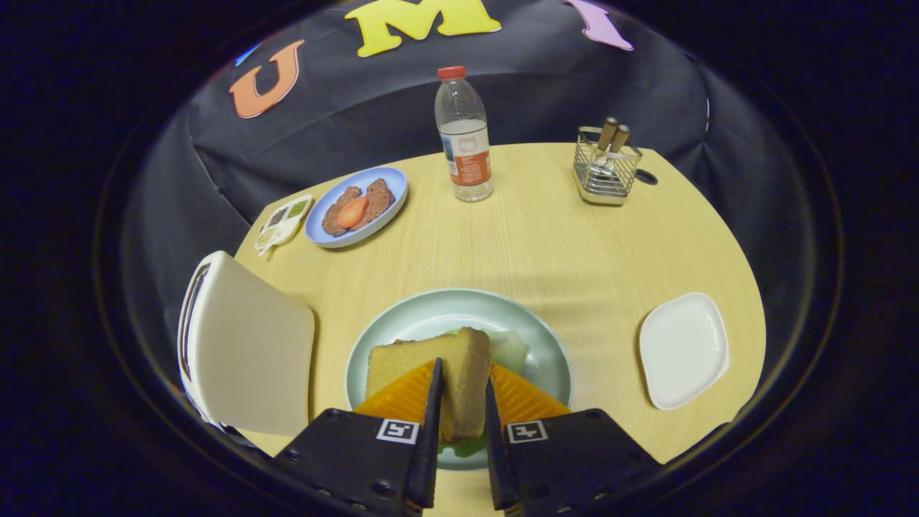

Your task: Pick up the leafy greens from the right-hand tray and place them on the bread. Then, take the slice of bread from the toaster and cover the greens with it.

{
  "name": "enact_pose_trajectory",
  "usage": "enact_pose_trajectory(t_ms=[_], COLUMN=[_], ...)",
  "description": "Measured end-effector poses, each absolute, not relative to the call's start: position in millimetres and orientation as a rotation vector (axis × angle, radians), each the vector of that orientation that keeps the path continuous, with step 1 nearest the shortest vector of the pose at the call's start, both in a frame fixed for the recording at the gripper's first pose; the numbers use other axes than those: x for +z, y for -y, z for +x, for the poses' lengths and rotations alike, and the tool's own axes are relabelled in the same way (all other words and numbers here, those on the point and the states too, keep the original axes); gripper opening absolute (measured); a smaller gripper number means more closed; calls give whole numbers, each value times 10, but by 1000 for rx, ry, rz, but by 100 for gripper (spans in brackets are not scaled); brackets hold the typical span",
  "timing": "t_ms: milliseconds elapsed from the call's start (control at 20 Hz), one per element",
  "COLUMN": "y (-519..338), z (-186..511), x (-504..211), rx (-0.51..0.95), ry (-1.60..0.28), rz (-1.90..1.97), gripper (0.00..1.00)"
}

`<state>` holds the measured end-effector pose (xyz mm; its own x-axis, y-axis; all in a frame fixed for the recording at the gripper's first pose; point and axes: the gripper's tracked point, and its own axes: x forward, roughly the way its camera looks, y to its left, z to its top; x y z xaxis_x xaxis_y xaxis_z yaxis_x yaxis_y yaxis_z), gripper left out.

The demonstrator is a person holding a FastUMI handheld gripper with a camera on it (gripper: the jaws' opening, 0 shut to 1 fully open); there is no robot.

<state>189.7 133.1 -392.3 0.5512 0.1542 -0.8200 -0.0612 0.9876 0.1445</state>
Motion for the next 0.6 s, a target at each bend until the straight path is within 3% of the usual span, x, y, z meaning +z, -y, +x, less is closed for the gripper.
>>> enact_pose_trajectory(t_ms=[100, 600], y=[-1295, -953], z=[1888, 1950], x=[-3951, -4047], rx=[147, 184], ry=[-976, -946], rz=[92, 21], gripper=[30, 77])
